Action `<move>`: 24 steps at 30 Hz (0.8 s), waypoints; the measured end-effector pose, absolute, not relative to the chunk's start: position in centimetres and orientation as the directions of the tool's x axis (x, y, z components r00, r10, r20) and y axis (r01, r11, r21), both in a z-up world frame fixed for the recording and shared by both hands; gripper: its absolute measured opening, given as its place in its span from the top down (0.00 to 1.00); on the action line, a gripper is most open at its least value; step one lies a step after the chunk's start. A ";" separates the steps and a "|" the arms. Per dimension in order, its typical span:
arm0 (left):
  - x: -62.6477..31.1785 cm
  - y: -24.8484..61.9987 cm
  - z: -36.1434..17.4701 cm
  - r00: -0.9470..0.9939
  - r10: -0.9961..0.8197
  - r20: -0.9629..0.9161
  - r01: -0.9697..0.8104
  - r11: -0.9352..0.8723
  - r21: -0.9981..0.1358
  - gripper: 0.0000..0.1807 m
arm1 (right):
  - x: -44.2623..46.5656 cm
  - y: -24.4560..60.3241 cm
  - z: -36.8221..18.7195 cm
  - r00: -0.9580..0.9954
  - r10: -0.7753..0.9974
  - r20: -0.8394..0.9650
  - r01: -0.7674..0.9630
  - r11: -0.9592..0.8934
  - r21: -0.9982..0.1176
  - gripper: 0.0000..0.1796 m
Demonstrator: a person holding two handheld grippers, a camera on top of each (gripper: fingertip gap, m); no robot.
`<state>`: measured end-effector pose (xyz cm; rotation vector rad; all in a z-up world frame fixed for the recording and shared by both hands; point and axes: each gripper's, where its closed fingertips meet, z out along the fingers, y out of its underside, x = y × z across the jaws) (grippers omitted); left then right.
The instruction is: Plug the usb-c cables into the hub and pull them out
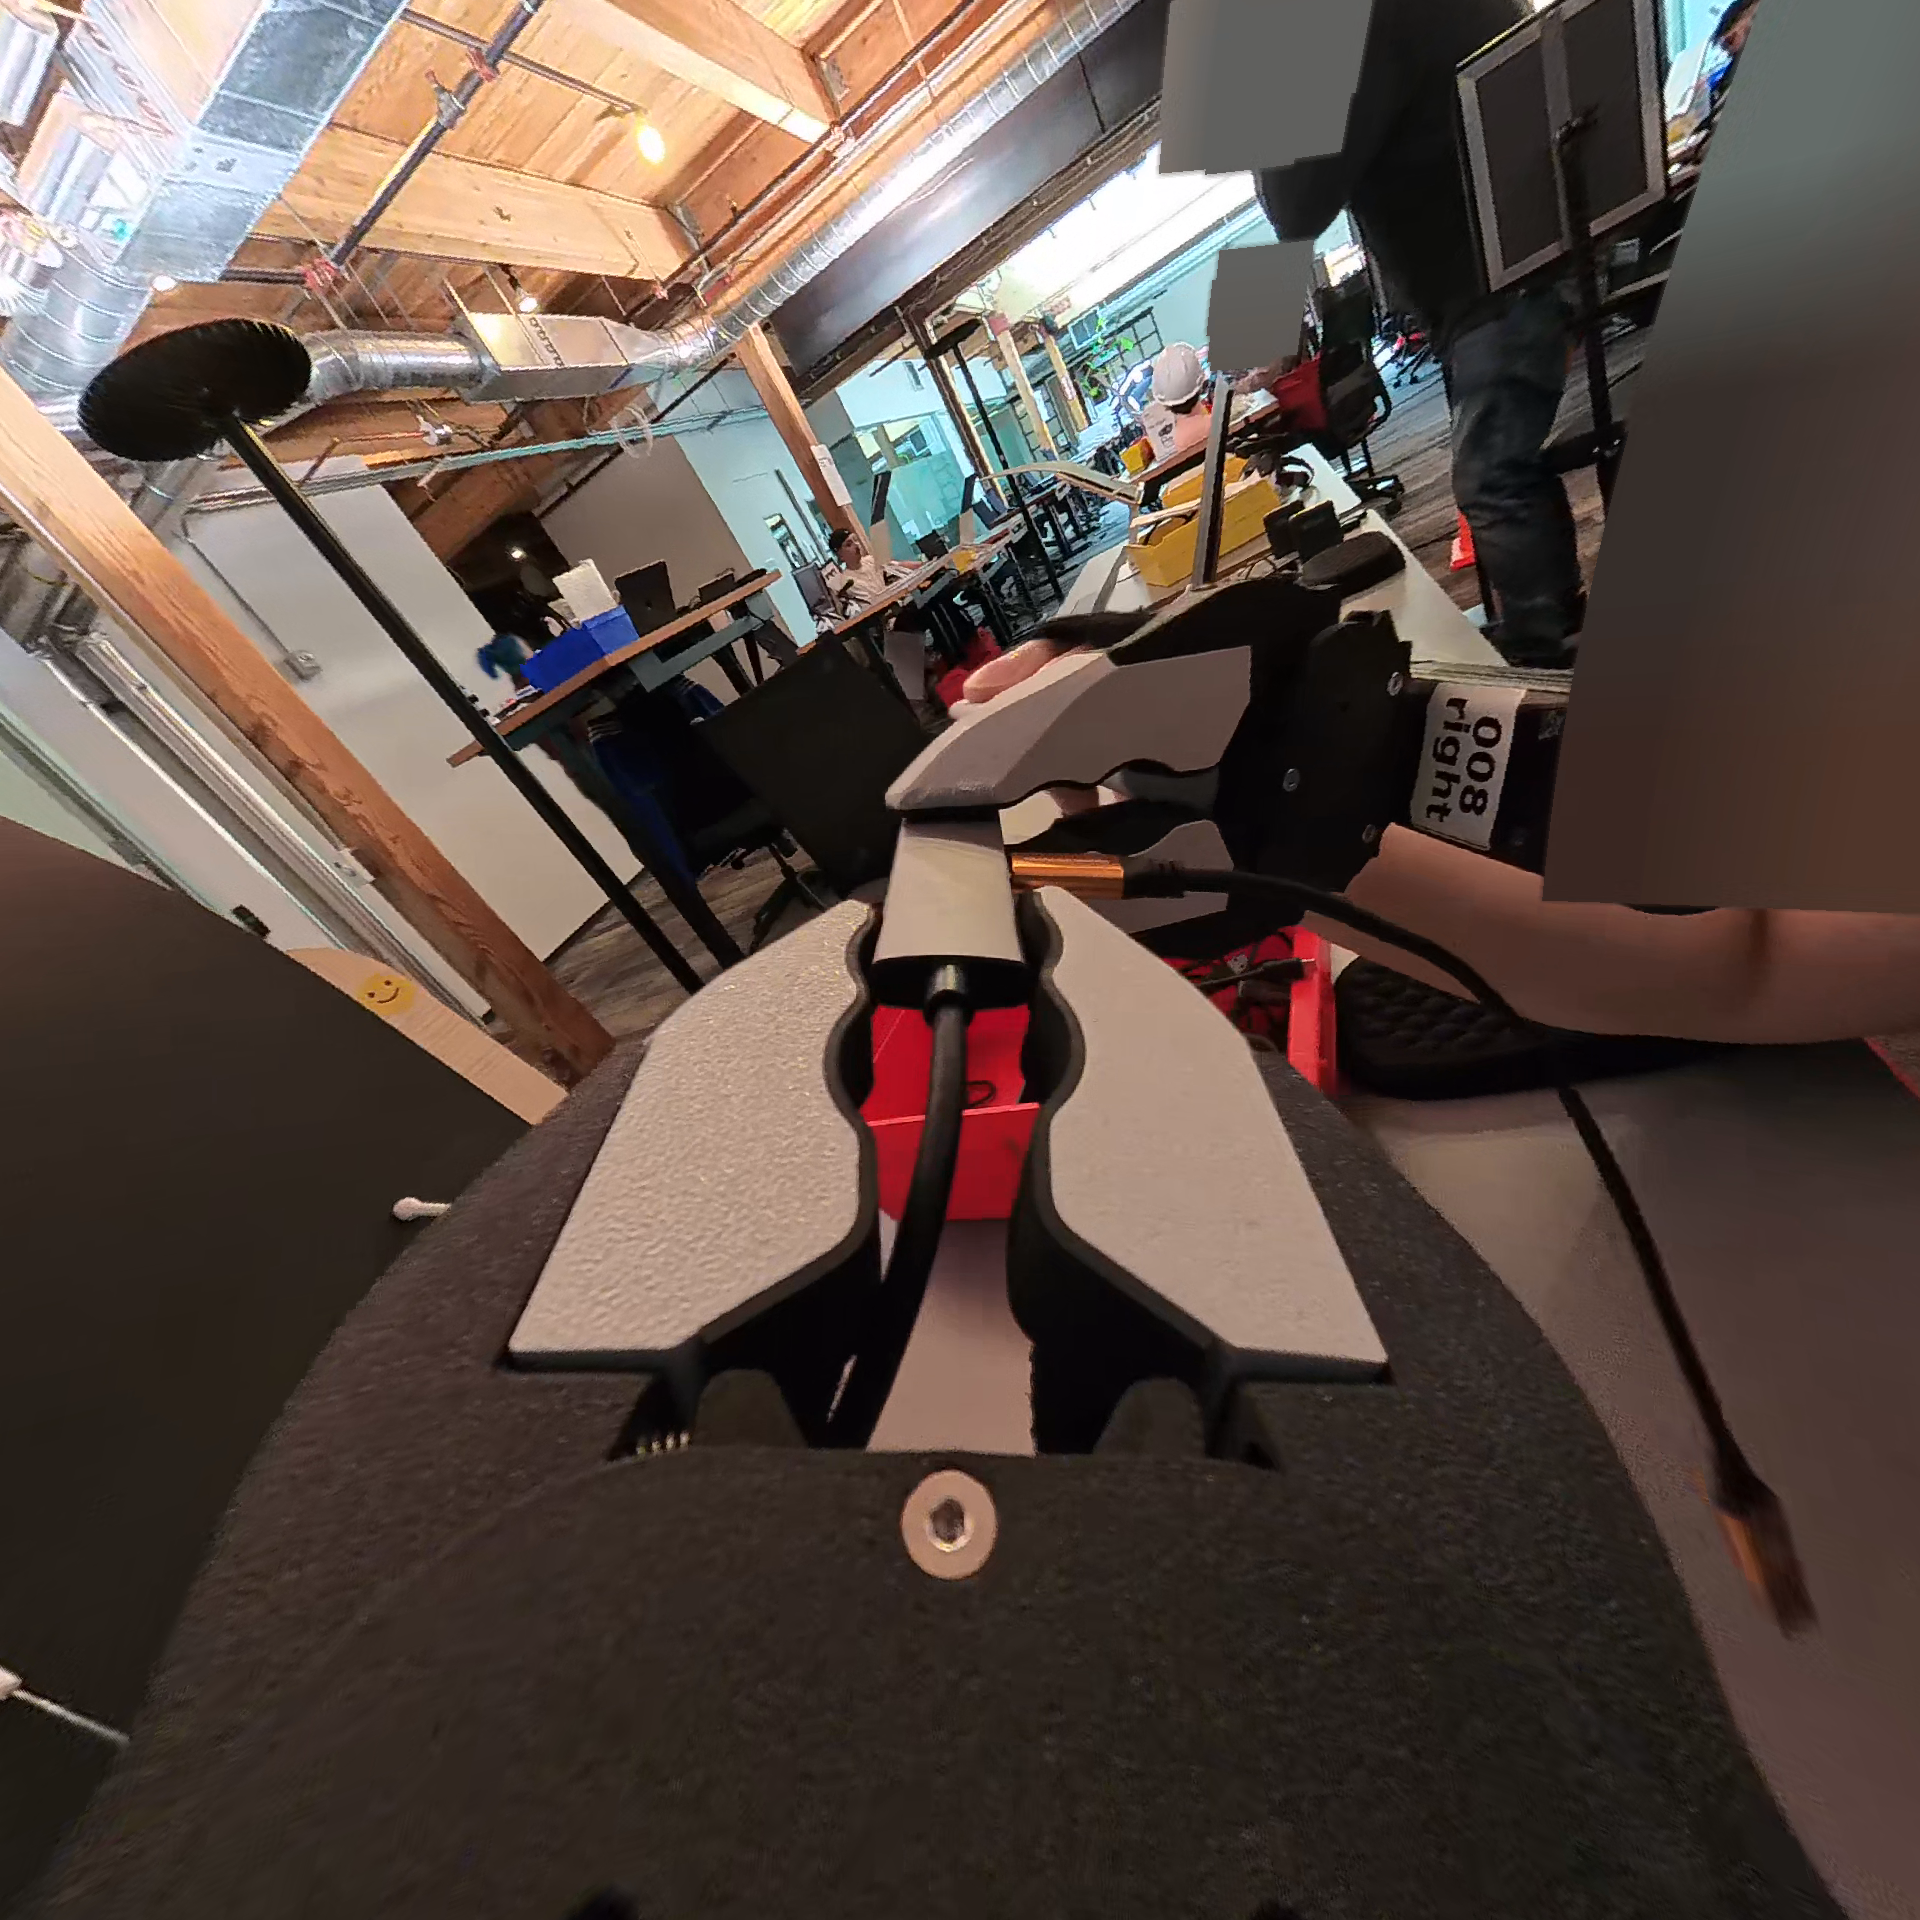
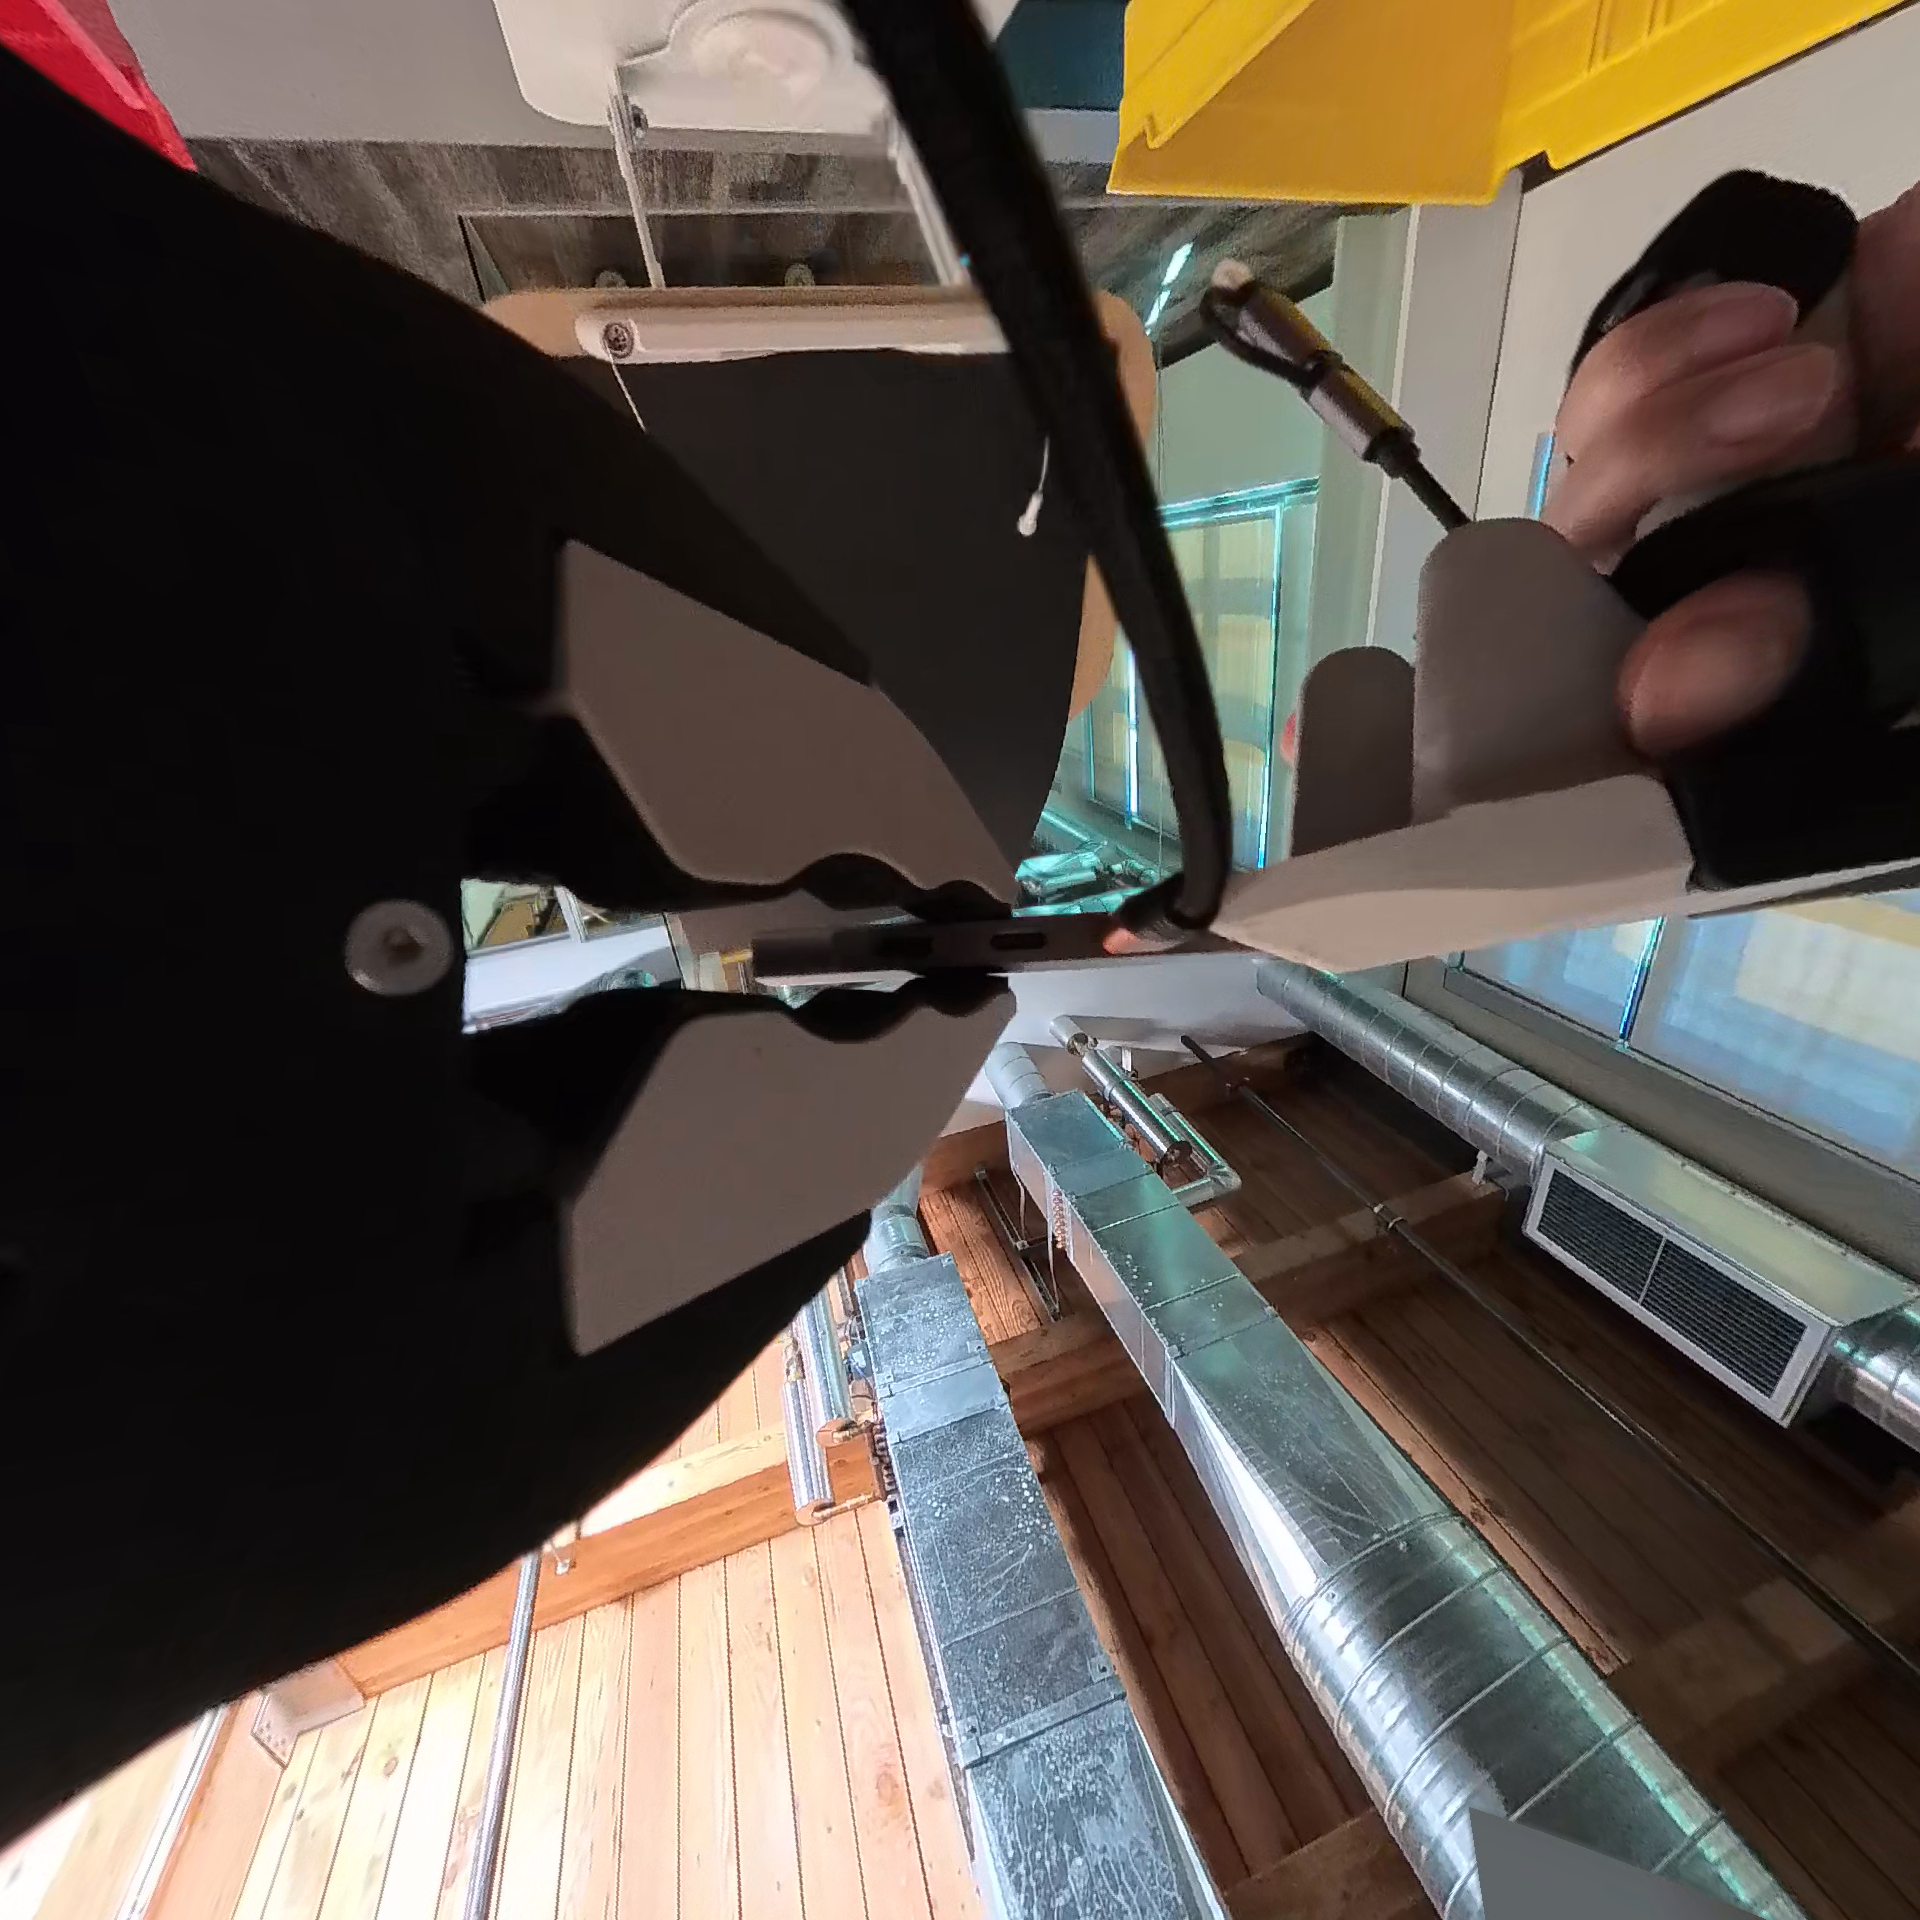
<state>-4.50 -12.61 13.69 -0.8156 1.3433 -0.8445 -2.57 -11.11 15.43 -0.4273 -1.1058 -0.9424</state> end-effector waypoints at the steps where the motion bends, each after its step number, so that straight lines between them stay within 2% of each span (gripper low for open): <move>1: -4.5 -12.5 13.7 0.048 -0.877 -0.478 0.041 0.480 -0.876 0.87 | -2.6 -11.0 15.4 0.137 -0.425 0.895 0.814 0.564 0.143 0.94; 4: -4.6 -12.0 14.0 0.095 -0.866 -0.491 0.029 0.495 -0.868 0.87 | -2.2 -10.8 15.7 0.190 -0.407 0.893 0.807 0.583 0.094 0.92; 6: -5.1 -11.2 14.6 0.161 -0.850 -0.502 0.030 0.513 -0.858 0.87 | -1.5 -10.9 16.4 0.270 -0.372 0.888 0.794 0.608 0.014 0.86; 8: -5.9 -9.8 15.4 0.260 -0.822 -0.507 0.029 0.531 -0.847 0.87 | -0.6 -11.2 17.5 0.380 -0.295 0.877 0.754 0.648 -0.109 0.88; 10: -6.9 -8.0 16.1 0.393 -0.756 -0.524 -0.004 0.569 -0.823 0.87 | -0.2 -11.8 19.0 0.588 -0.056 0.807 0.587 0.715 -0.379 0.89; 12: -7.5 -6.7 16.5 0.490 -0.696 -0.525 -0.029 0.589 -0.808 0.87 | -0.9 -12.5 20.4 0.755 0.311 0.577 0.237 0.691 -0.683 0.86; 13: -7.7 -6.3 16.6 0.523 -0.670 -0.526 -0.039 0.598 -0.800 0.87 | -1.9 -12.8 20.5 0.747 0.474 0.465 0.069 0.641 -0.765 0.85; 14: -7.6 -6.1 16.5 0.544 -0.652 -0.528 -0.046 0.605 -0.795 0.87 | -2.6 -12.5 20.3 0.733 0.566 0.377 -0.027 0.578 -0.815 0.84; 16: -7.3 -5.8 16.3 0.568 -0.628 -0.532 -0.059 0.614 -0.787 0.87 | -2.7 -10.2 18.8 0.765 0.555 0.326 0.009 0.497 -0.868 0.81; 19: -6.8 -5.8 15.9 0.582 -0.614 -0.533 -0.061 0.621 -0.782 0.87 | -2.3 -8.5 17.5 0.815 0.436 0.381 0.100 0.543 -0.834 0.84; 24: -6.1 -5.9 15.4 0.589 -0.607 -0.535 -0.057 0.628 -0.776 0.87 | -3.9 -7.2 15.4 0.790 0.420 0.447 0.191 0.524 -0.830 0.88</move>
